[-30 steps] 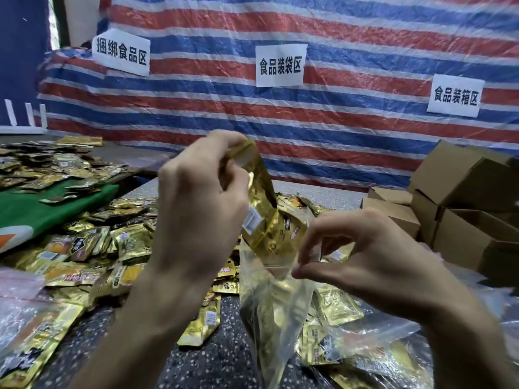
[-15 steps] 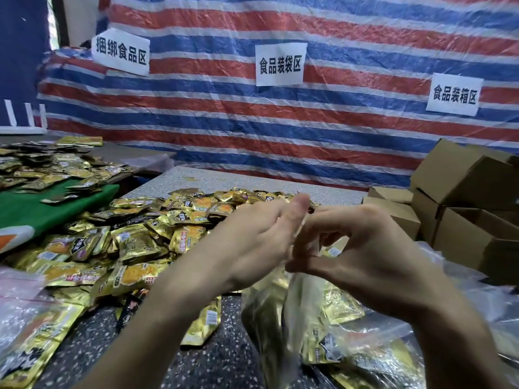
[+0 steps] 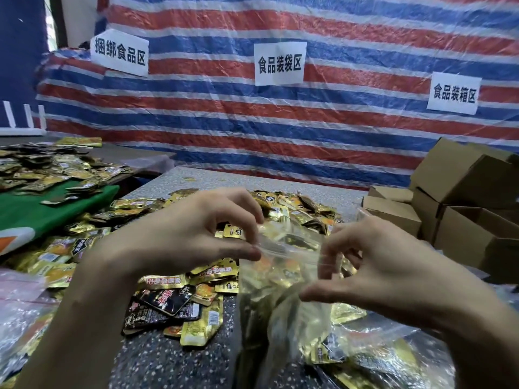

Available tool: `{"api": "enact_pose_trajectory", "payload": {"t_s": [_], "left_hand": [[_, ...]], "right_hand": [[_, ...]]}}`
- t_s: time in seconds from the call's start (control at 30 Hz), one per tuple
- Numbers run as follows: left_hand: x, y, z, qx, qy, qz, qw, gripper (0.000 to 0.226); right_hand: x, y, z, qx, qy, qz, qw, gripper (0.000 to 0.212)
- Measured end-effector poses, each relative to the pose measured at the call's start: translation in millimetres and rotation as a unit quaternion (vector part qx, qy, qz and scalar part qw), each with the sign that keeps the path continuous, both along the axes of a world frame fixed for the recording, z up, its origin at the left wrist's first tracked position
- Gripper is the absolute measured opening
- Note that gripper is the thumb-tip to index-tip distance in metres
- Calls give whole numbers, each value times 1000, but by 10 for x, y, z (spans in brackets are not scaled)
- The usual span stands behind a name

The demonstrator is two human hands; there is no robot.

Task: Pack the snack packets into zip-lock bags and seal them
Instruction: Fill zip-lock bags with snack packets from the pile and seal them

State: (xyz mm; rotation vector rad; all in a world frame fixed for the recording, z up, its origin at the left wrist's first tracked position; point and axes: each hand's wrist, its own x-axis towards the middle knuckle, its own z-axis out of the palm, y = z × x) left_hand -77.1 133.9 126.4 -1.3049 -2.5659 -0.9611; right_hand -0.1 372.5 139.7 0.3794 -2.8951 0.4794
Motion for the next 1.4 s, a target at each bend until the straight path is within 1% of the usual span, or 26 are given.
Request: {"api": "enact_pose_trajectory", "payload": {"t_s": [0.07,0.13,0.2,0.3,0.4,0.47,0.5,0.57,0.63,0.67,0.73,0.77,0.83,0.9,1.0,1.07,1.17,1.27,1.4], "left_hand": [[-11,-44,5,10,8,16,1000,26],[-28,-82,10,23,7,31,999,25],[-24,-115,15,29,-17,35,999,24],[-12,-162,15,22,-41,16,999,25],[-3,-194,24,32,-50,-15,998,21],[-20,-198,27,53,-48,-16,997,17],[-34,-203,25,72,-46,-12,996,19],[-65,-223,22,109,-52,-3,993,32],[-90,-244,9,129,-68,9,989,37],[-107,-249,1,126,-70,16,989,35],[-135,-249,-15,106,-70,29,991,24],[-143,-250,-22,101,-73,34,992,20],[-152,-272,-25,94,-88,39,991,17],[-148,-307,-18,80,-109,33,990,16],[-143,-347,-8,63,-115,31,991,17],[-141,-362,-4,73,-106,43,991,20],[-128,-389,7,75,-73,50,993,23],[-110,-404,15,73,-44,38,996,18],[-90,-359,15,85,-42,6,995,9]], "right_hand": [[-6,83,16,9,-37,7,999,39],[-22,151,24,-2,-45,7,999,30],[-37,173,26,-8,-50,16,999,24],[-48,153,17,-3,-38,28,999,16],[-26,131,23,-27,-31,28,999,8],[0,126,40,-65,-29,22,997,14],[20,123,54,-80,-21,19,996,18],[50,129,77,-99,6,22,995,24],[57,147,81,-105,18,31,994,23],[58,153,82,-107,13,32,994,20],[46,183,78,-107,-7,33,994,5],[46,208,79,-106,-13,35,994,8],[63,257,90,-105,-20,39,993,24],[84,284,102,-112,-24,45,992,30],[83,306,105,-144,-11,56,988,27],[79,311,106,-161,5,53,986,24],[88,312,106,-181,20,50,982,23],[114,289,130,-196,44,52,978,27],[129,286,162,-190,71,41,978,32]]}}
